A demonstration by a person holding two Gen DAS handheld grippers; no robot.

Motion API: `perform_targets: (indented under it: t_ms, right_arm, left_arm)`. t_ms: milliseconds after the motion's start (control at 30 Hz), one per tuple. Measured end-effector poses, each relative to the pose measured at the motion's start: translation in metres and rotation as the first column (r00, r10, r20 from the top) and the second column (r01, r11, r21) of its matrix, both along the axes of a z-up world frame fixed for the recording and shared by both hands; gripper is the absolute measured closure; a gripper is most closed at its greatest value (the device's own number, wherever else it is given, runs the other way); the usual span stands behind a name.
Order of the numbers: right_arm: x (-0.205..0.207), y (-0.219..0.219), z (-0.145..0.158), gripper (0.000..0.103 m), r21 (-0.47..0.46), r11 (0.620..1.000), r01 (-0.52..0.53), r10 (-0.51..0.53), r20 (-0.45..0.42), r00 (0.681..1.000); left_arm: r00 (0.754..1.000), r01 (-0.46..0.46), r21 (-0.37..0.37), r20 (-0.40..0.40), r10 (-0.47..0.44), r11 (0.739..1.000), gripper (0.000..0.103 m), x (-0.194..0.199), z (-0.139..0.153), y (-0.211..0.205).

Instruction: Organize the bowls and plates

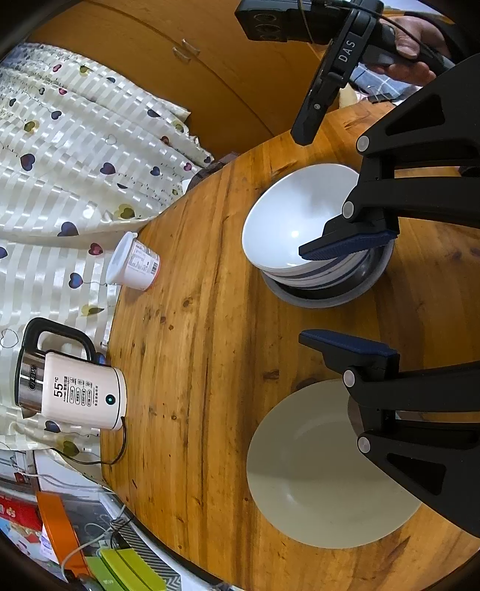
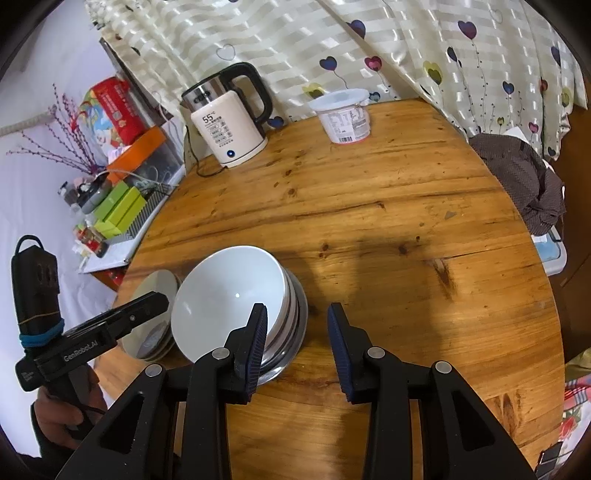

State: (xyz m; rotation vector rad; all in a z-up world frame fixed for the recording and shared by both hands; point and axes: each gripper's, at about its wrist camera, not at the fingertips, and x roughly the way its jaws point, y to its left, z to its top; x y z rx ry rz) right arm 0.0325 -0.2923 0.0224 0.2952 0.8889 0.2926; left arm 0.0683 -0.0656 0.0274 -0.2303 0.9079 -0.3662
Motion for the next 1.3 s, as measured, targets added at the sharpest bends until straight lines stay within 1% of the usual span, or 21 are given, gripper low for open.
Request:
perform_targets:
  t_ms: [333,733,933,1100,1233,1300]
  right_arm:
    - [-0.010,0.002,0.003,0.070,-0.020,1.000,-0.016,0.017,0.019,1.000]
    - [-0.017,-0.001,0.000,0.070,0.001,1.000,-0.019,0.019,0.009,1.000]
    - [-0.018,-0.006,-0.008,0.072,0.027,0.999,-0.020,0.020,-0.009,1.000]
    - [-0.013,-0.009,-0.017,0.076,0.056,0.998,-0.023,0.025,-0.031,0.999]
    - [-0.008,-0.013,-0.028,0.076,0.109,0.994,-0.025,0.032,-0.061,0.998]
    - [-0.006,-0.014,-0.033,0.080,0.129,0.991,-0.027,0.036,-0.075,0.997]
  left_arm:
    - [1.000,0.005,-0.014,-0.001,-0.005,1.000,0.063,-0.008,0.000,0.003]
    - [0.999,-0.015,-0.039,-0.030,0.014,0.999,0.063,-0.016,-0.008,0.011]
    - [0.999,-0.017,-0.050,-0.048,0.015,0.999,0.063,-0.014,-0.014,0.013]
    - [0.998,-0.002,-0.064,-0.066,-0.002,0.998,0.063,-0.012,-0.020,0.011]
    - [0.996,0.010,-0.080,-0.088,-0.017,0.997,0.063,-0.008,-0.027,0.010]
    - [0.995,0.014,-0.087,-0.098,-0.022,0.996,0.063,-0.006,-0.030,0.009]
